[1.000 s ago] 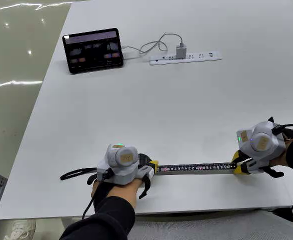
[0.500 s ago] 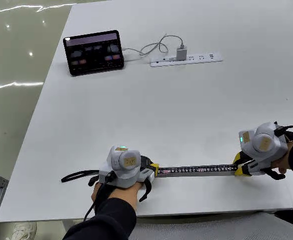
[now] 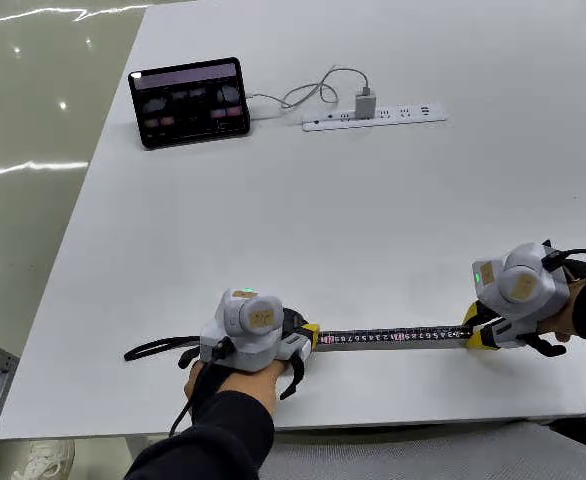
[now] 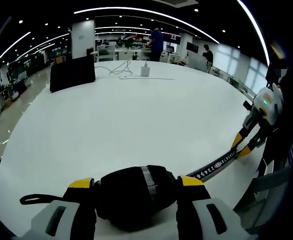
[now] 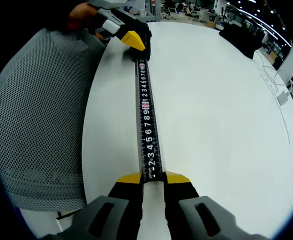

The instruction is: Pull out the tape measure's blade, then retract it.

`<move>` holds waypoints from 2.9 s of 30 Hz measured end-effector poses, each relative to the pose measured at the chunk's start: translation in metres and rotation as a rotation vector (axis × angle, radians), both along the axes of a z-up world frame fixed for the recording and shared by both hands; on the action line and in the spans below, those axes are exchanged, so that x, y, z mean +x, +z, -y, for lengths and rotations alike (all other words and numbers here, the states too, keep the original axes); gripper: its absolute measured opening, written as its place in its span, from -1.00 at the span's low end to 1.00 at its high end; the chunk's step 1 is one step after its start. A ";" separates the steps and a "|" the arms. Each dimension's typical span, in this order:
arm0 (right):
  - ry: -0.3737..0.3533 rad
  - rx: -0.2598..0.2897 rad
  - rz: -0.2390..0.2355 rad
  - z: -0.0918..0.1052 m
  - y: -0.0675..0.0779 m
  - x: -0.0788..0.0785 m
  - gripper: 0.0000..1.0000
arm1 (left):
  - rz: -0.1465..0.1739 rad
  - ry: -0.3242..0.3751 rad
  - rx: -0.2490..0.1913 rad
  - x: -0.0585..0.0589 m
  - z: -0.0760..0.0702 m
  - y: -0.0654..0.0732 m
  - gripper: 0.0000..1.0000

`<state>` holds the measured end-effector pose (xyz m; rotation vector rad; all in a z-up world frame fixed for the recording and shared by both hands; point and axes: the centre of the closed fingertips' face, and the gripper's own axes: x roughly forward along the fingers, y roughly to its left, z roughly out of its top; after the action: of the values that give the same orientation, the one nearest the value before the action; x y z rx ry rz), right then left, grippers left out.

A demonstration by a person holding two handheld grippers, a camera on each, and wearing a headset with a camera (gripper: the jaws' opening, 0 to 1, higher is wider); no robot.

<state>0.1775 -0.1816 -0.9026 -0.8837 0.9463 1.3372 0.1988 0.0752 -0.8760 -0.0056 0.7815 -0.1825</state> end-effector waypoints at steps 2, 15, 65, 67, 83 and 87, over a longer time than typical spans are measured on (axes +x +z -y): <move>-0.003 -0.002 -0.002 0.000 -0.001 0.001 -0.78 | 0.000 0.000 -0.001 0.000 0.000 0.000 0.22; -0.011 -0.010 -0.009 -0.005 -0.003 0.004 -0.77 | -0.001 0.000 -0.003 0.000 0.000 0.000 0.22; -0.016 -0.025 -0.003 -0.032 -0.007 0.006 -0.77 | -0.001 0.003 -0.007 0.000 0.000 0.000 0.23; -0.015 -0.023 -0.002 -0.034 -0.007 0.006 -0.77 | 0.001 0.004 -0.005 0.000 0.000 0.000 0.23; -0.015 -0.016 -0.005 -0.041 -0.007 0.006 -0.77 | 0.000 0.003 -0.008 0.000 0.000 0.000 0.23; -0.014 -0.018 -0.003 -0.044 -0.006 0.006 -0.77 | 0.001 0.006 -0.009 0.000 0.000 0.000 0.23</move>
<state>0.1836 -0.1377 -0.9090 -0.8872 0.9667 1.3200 0.1989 0.0754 -0.8763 -0.0160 0.7794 -0.1805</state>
